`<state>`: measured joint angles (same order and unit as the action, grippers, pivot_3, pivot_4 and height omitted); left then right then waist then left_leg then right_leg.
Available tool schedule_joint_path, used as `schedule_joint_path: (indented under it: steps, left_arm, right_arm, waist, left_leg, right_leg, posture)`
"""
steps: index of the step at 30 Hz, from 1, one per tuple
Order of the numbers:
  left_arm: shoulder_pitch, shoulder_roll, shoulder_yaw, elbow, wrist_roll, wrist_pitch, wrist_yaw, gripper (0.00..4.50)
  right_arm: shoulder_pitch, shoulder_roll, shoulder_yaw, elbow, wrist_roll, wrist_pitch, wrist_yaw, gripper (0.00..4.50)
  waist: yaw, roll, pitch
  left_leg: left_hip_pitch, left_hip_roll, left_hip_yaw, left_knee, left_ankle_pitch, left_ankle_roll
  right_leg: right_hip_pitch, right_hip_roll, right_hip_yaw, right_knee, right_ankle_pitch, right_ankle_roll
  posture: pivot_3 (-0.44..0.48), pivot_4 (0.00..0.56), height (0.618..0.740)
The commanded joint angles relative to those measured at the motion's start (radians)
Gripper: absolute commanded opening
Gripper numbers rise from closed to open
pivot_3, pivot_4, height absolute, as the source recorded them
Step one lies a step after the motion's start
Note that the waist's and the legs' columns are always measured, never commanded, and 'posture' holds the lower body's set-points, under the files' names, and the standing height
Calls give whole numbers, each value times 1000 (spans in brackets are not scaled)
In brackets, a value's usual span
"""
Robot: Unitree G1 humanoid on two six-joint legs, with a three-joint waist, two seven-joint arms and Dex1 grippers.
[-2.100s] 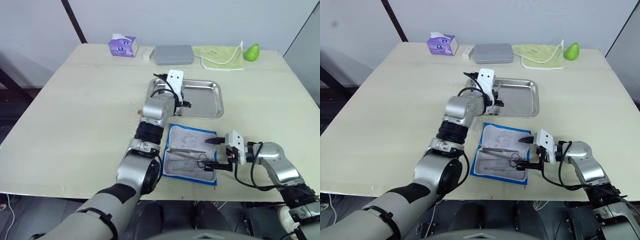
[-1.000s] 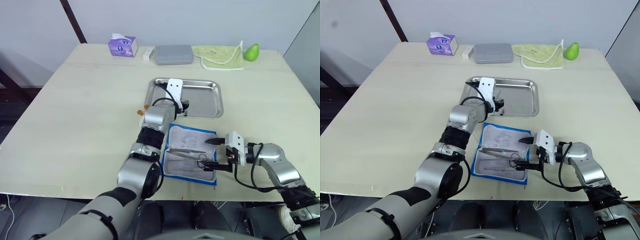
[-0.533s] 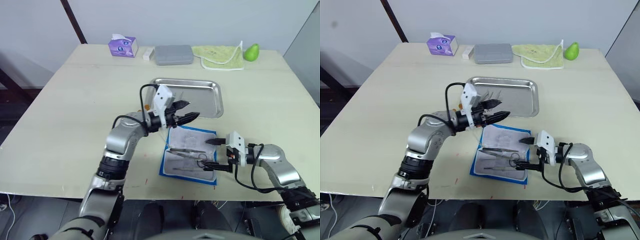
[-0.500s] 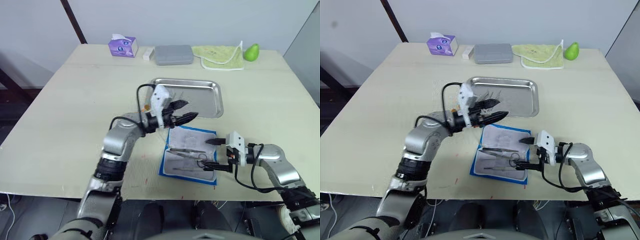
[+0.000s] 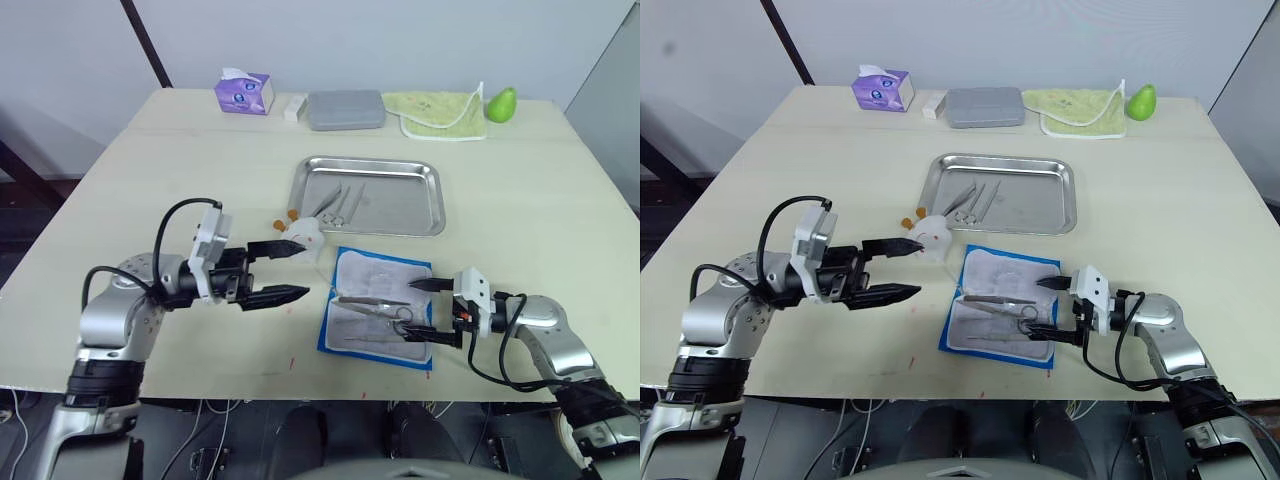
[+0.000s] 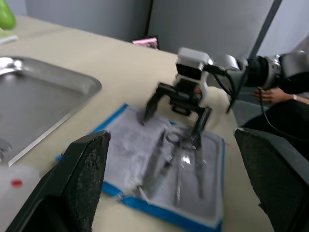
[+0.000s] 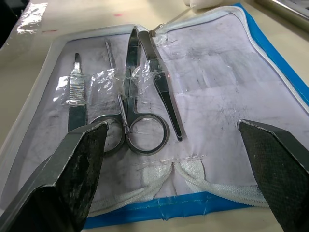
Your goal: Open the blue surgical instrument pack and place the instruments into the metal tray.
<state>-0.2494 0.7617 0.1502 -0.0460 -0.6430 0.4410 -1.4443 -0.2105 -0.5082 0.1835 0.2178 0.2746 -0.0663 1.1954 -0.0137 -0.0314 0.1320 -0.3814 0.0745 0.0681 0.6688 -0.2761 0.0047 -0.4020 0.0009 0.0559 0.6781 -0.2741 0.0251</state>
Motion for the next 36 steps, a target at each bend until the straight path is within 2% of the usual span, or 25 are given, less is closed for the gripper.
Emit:
schedule_joint_path:
  steps: [1,5,8,10,14,17,24,25,27,28,29,36]
  left_arm:
    - [3,67,61,45,-13,-47,-74,4442]
    - [-14,164,79,114,6,-80,-164,4442]
    - [-27,201,49,114,-3,-78,-170,4442]
    - [-44,204,20,100,32,-98,-150,4442]
    - [-83,179,-59,28,98,-108,-85,4442]
    - [-133,160,-137,-23,95,-24,-71,4442]
    - [-251,64,-281,0,191,-18,-24,4442]
    - [-272,40,-312,16,209,-18,-23,4066]
    - [-304,-14,-371,56,264,-56,-2,3766]
    - [-313,-29,-387,71,283,-75,-3,3147]
    - [-318,-46,-404,93,315,-106,10,2795]
    - [-361,-145,-486,224,452,-218,69,2795]
  right_arm:
    - [31,-2,38,95,-47,-14,27,4500]
    - [22,4,30,149,-44,-86,58,4500]
    - [22,9,23,163,-41,-116,64,4500]
    - [24,10,22,165,-42,-124,66,4500]
    - [23,11,21,163,-47,-130,64,4500]
    - [20,13,21,152,-48,-125,56,4500]
    - [15,20,24,138,-55,-122,35,4500]
    - [18,19,25,131,-55,-119,33,4500]
    - [24,15,26,117,-53,-114,27,4500]
    - [24,15,26,114,-53,-110,25,4500]
    - [26,14,27,111,-53,-109,22,4500]
    - [34,14,30,91,-54,-96,1,4500]
  waist:
    - [0,0,0]
    - [0,-1,0]
    - [2,-1,0]
    - [3,-2,0]
    - [3,-2,-1]
    - [3,-2,-1]
    - [0,-2,-1]
    - [-2,-2,-1]
    - [1,-2,-1]
    - [2,-2,-1]
    - [1,-2,-1]
    - [1,-2,0]
  left_leg:
    - [0,0,0,0,0,0]
    - [0,0,1,0,0,0]
    - [0,0,1,0,0,0]
    - [0,0,1,0,0,0]
    - [0,0,2,0,0,0]
    - [0,0,2,0,0,0]
    - [0,0,2,0,0,0]
    - [0,0,2,0,0,0]
    - [0,0,2,0,0,0]
    - [0,0,2,0,0,0]
    - [0,0,2,0,0,0]
    - [0,1,2,0,0,0]
  right_leg:
    - [0,0,0,0,0,0]
    - [0,0,0,0,-1,-2]
    - [0,0,0,0,-2,-3]
    - [0,-1,0,0,-2,-3]
    - [0,-1,0,0,-1,-2]
    - [0,-1,1,0,-1,-2]
    - [0,0,1,0,0,0]
    - [0,1,2,0,0,0]
    - [0,2,3,0,0,0]
    - [0,2,3,0,0,0]
    - [0,2,3,0,0,0]
    - [-1,3,5,0,0,0]
  posture:
    - [0,150,740]
    - [0,150,740]
    - [0,150,740]
    - [0,150,740]
    - [0,150,740]
    - [0,150,740]
    - [0,150,740]
    - [0,150,740]
    - [0,150,740]
    - [0,150,740]
    - [0,150,740]
    - [0,150,740]
